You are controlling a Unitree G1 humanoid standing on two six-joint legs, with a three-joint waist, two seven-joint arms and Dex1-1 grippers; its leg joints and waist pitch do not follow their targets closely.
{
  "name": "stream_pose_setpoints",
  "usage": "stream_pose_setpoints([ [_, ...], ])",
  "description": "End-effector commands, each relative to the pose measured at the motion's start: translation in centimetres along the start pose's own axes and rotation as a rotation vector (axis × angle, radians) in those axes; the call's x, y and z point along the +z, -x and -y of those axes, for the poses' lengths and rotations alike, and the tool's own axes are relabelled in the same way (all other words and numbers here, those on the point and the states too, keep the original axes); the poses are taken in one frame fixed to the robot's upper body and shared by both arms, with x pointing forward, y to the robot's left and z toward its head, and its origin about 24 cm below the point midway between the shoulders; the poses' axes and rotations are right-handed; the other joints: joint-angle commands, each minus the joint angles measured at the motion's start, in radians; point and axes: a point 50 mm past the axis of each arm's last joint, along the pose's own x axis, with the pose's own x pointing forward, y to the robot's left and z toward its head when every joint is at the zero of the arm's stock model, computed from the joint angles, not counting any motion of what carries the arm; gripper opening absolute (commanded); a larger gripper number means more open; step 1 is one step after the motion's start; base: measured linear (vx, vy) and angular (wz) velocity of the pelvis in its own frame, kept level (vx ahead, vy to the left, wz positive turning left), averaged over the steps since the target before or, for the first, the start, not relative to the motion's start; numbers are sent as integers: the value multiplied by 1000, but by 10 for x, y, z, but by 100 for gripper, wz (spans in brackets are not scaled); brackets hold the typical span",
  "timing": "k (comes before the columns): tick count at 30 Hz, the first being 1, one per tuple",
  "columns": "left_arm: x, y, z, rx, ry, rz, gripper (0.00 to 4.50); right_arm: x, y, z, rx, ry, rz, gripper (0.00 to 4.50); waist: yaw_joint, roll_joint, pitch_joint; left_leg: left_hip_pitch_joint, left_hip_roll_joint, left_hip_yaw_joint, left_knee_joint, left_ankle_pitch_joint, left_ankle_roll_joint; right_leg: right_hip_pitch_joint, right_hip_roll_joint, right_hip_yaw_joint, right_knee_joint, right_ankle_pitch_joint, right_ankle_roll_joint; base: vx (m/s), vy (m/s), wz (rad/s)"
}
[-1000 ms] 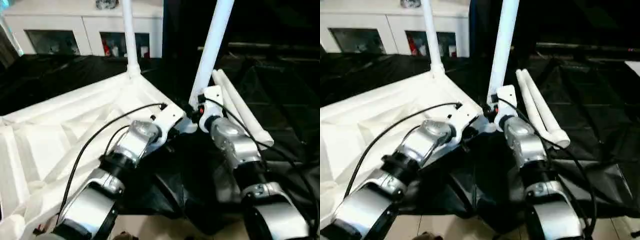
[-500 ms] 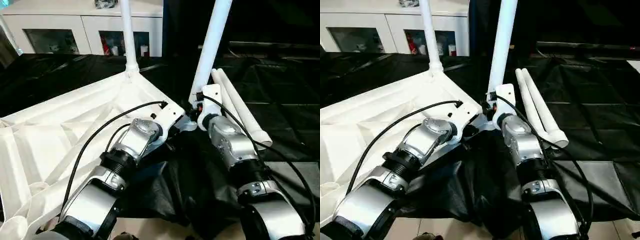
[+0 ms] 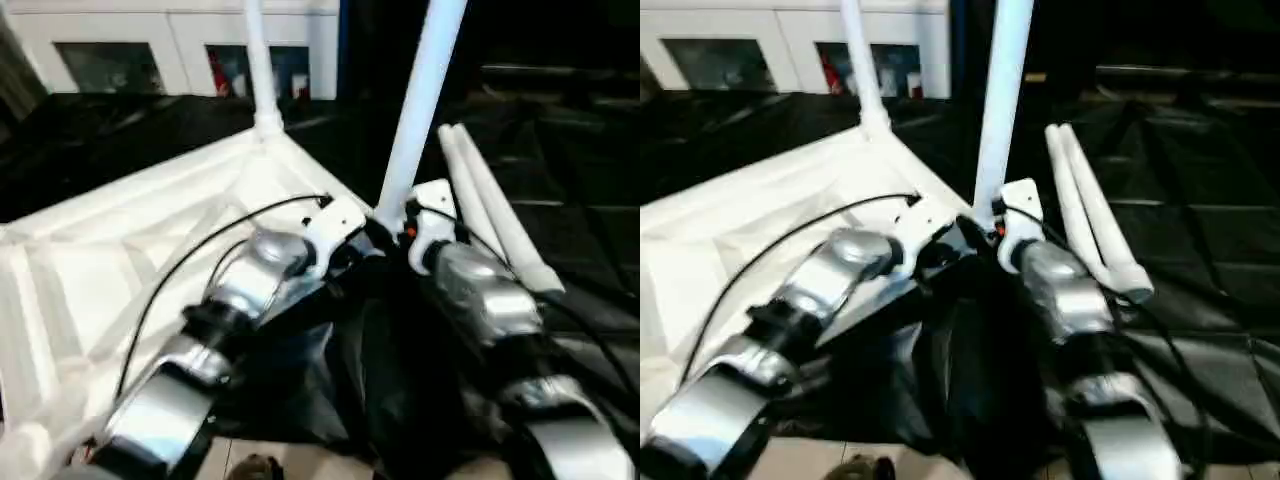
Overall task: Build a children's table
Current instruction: Insert table leg to table base, then rotate leg to tighten
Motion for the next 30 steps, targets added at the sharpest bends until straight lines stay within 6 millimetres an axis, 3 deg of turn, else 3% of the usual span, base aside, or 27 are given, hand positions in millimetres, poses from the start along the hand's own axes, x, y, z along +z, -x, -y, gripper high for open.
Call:
stream_pose_setpoints([
  [1,21,2,9,-79,-96,96,0,11,1,-11,104,64,23,371,7,-8,-86,17,51,-14,-37,-40,174,88,-73,54,-37,13,-252,0,0,0],
  [5,14,11,10,-143,-130,101,0,17,23,-7,238,158,23,371,22,-4,-77,28,62,-16,-48,-162,109,84,-72,56,-57,-187,-199,0,0,0],
  [6,12,13,11,-159,-143,106,0,18,29,-7,271,178,19,371,24,-6,-78,28,65,-18,-50,-178,93,85,-73,58,-58,-204,-183,0,0,0],
  [10,5,24,15,-248,-180,116,0,15,52,-1,380,246,-42,371,27,-4,-80,28,65,-19,-49,-190,70,82,-75,60,-56,-210,-179,0,0,0],
  [16,2,30,21,-330,-198,119,0,10,61,3,413,273,-97,371,36,-5,-84,25,62,-18,-43,-172,71,82,-75,61,-51,-194,-194,0,0,0],
  [20,1,31,22,-340,-203,117,0,5,60,5,400,283,-133,371,43,-7,-86,25,62,-19,-42,-171,62,81,-75,60,-52,-225,-183,0,0,0],
  [30,1,34,23,-366,-211,117,0,-5,61,5,409,270,-174,371,47,-7,-92,23,60,-18,-34,-153,68,82,-74,60,-46,-203,-184,0,0,0],
])
